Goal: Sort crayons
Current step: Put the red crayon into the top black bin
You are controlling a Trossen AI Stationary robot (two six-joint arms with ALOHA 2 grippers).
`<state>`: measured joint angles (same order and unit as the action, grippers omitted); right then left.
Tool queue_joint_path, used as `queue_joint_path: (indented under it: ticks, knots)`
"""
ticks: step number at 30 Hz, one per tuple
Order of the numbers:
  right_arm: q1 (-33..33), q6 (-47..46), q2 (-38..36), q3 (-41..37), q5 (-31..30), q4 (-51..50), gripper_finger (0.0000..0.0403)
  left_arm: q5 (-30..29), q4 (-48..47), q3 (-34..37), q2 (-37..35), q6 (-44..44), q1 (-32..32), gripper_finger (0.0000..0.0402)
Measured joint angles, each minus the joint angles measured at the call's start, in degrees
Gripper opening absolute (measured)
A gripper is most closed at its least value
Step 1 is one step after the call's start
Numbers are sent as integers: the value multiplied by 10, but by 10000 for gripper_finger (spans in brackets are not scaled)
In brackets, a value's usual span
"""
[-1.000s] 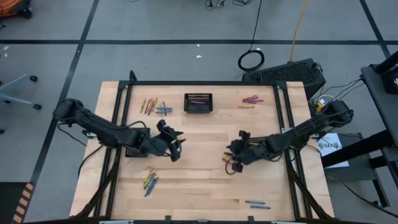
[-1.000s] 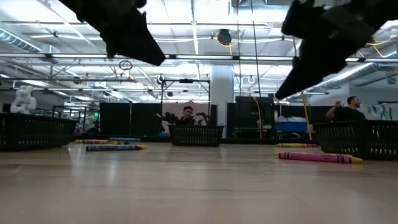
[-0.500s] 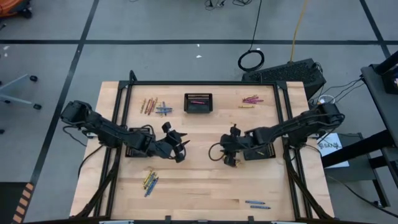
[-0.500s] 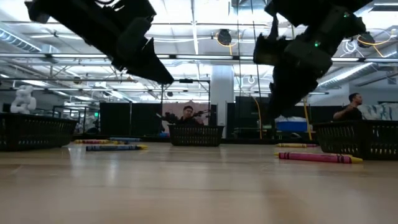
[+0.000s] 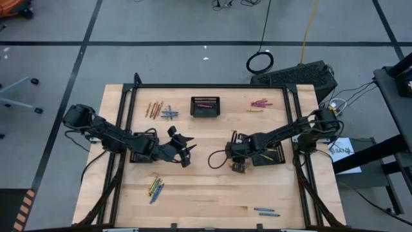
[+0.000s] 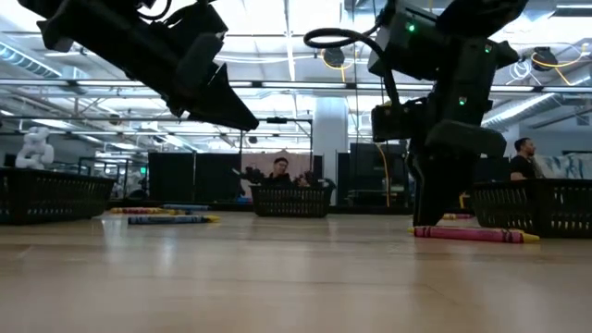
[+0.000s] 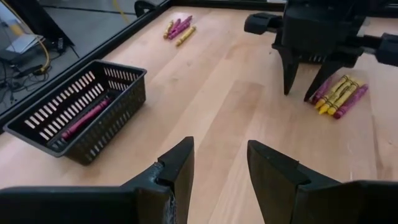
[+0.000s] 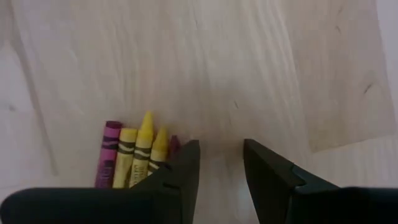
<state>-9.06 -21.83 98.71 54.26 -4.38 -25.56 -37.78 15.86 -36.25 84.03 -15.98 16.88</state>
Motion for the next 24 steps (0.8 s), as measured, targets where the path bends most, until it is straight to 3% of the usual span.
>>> queue_joint_path:
  ticks: [5,15,24]
  knots:
    - [0,2,-4,0,-1,-1,114,0,0,0,0,1,0,148]
    - [0,11,-90,-2,2,-34,114,0,0,0,0,4,0,148]
    - [-1,23,-49,-2,23,-68,114,0,-1,-1,0,2,0,148]
